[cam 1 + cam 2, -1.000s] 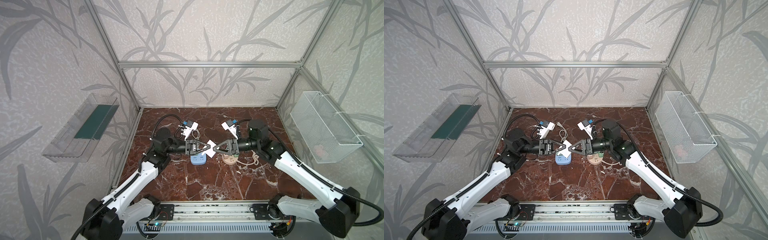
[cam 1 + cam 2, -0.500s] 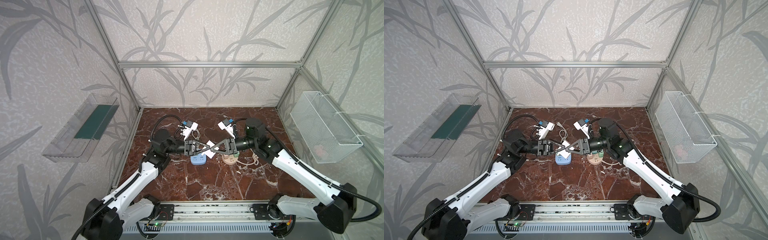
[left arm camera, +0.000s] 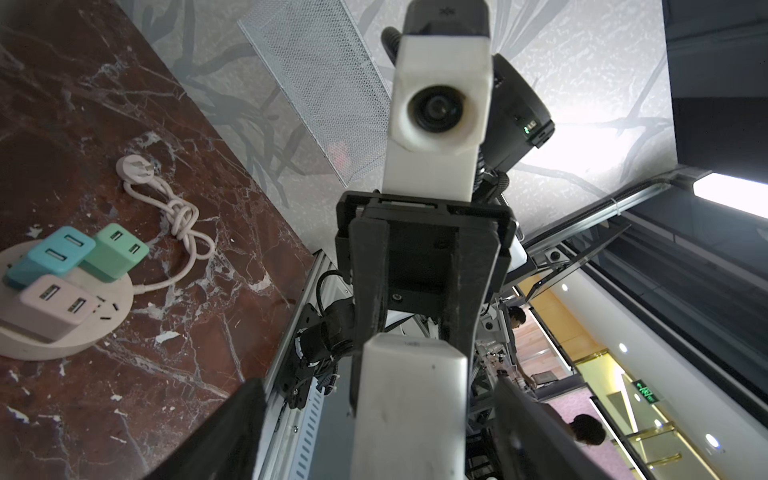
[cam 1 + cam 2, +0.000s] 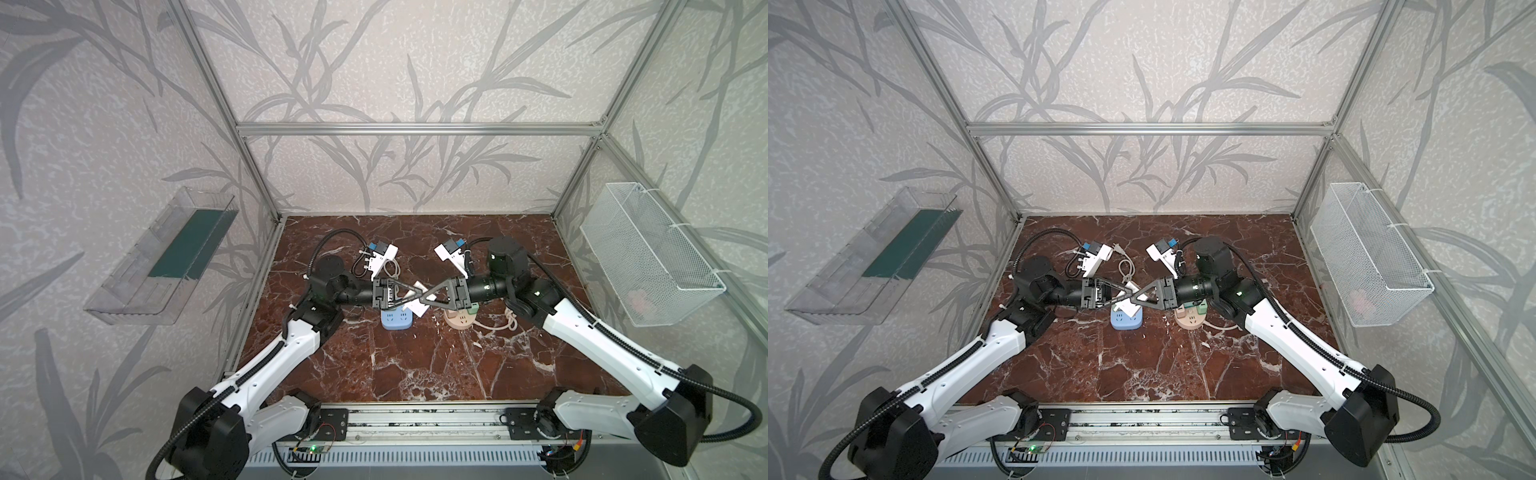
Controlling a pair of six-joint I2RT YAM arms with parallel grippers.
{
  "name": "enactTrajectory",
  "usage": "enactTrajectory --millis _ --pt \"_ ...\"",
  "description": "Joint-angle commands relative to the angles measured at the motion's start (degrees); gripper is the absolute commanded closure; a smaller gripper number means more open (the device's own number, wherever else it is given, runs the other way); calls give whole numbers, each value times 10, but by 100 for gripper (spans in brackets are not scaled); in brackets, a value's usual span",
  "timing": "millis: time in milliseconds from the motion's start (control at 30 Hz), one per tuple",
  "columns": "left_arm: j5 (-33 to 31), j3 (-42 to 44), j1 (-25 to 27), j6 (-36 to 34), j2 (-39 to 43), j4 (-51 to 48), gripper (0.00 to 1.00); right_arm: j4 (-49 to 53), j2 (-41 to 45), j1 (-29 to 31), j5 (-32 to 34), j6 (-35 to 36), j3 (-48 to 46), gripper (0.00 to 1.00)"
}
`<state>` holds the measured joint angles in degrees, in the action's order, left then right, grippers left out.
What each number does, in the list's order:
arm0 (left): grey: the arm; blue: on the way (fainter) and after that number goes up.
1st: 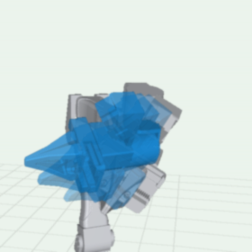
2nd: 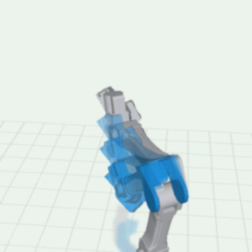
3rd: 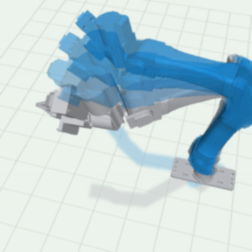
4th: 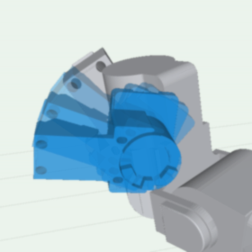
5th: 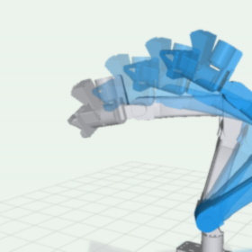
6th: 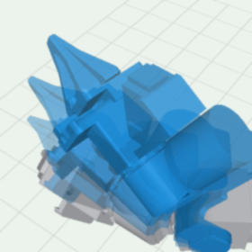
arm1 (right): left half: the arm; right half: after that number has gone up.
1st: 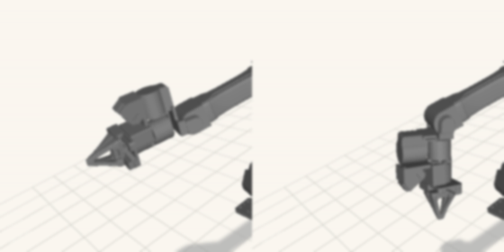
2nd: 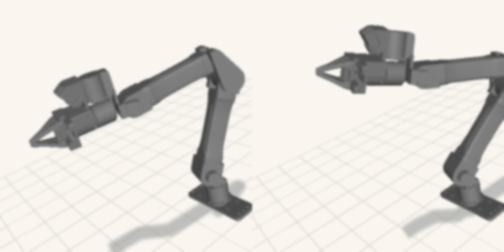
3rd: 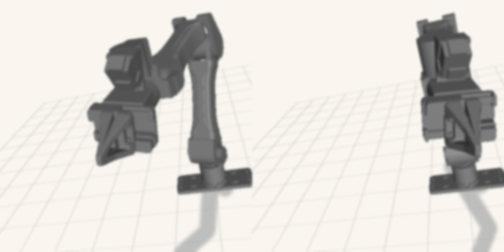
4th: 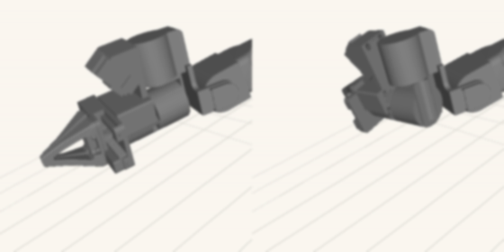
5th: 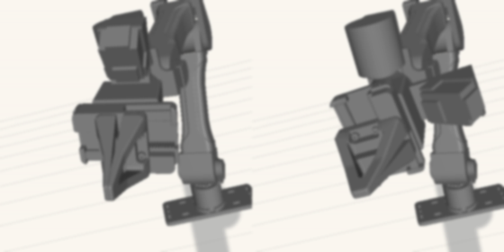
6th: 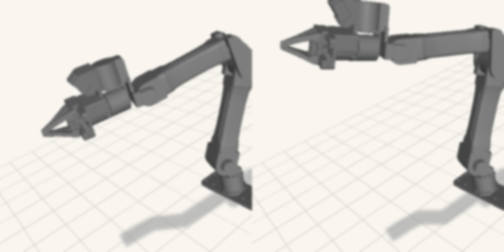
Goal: Insert the plug
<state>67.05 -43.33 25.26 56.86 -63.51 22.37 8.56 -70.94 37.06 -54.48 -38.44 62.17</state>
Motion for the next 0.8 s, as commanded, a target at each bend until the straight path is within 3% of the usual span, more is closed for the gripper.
enactTrajectory --millis 0,233,367,500,633,767 --pt "-33 -39 -14 -71 19 -116 1 21 -7 1 35 15 12 100" --pt "-135 -67 -75 -165 68 -301 1 66 -17 1 122 13 8 100" --pt "-240 -94 -78 -229 76 -412 1 127 -18 2 202 9 21 100" --pt "-344 -100 -78 -243 84 -464 1 140 -21 15 256 3 24 100" --pt "-475 -101 -76 -277 97 -535 1 177 -25 51 348 14 45 100" --pt "-578 -85 -75 -285 106 -581 2 243 -45 105 486 31 89 100"
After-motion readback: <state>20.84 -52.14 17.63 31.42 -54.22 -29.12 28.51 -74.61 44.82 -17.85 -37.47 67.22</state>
